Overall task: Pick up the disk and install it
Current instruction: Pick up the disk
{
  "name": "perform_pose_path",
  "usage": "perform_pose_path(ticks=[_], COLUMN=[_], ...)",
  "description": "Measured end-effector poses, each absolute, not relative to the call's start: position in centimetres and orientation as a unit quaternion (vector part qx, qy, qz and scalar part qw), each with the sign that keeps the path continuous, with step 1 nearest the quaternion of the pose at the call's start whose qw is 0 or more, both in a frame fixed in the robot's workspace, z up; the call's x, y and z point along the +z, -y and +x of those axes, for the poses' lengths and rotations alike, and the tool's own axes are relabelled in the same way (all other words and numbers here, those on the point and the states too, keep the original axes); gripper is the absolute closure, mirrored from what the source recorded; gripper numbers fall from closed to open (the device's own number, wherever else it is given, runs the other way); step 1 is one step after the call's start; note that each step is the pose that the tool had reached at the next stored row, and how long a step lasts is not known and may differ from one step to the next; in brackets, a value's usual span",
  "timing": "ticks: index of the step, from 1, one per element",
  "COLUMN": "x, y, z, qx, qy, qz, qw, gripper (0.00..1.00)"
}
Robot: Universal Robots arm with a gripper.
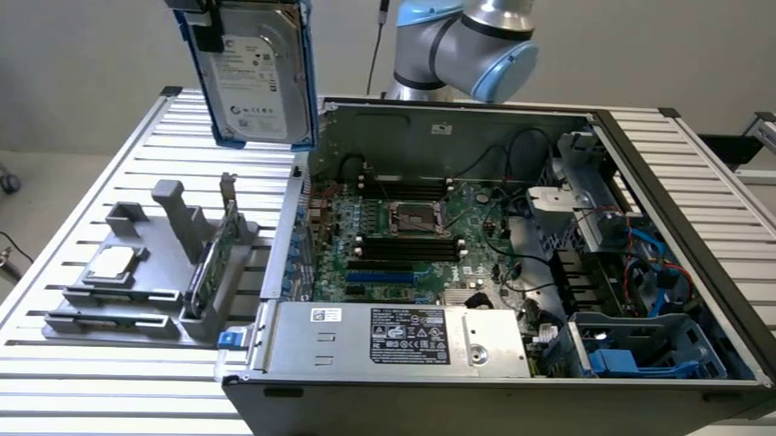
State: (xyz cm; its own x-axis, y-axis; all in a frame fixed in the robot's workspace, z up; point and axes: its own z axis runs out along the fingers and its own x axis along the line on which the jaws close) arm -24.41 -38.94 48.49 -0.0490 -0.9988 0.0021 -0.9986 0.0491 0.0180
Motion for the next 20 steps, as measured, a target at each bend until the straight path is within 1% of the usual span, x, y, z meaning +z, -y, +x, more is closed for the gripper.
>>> perform_pose_path(ticks=[20], x=[49.6], y=[42.6], z=[-15.5], qx=[-0.006], qy=[0.724], qz=[0.69], qw=[0.007], gripper=[0.67])
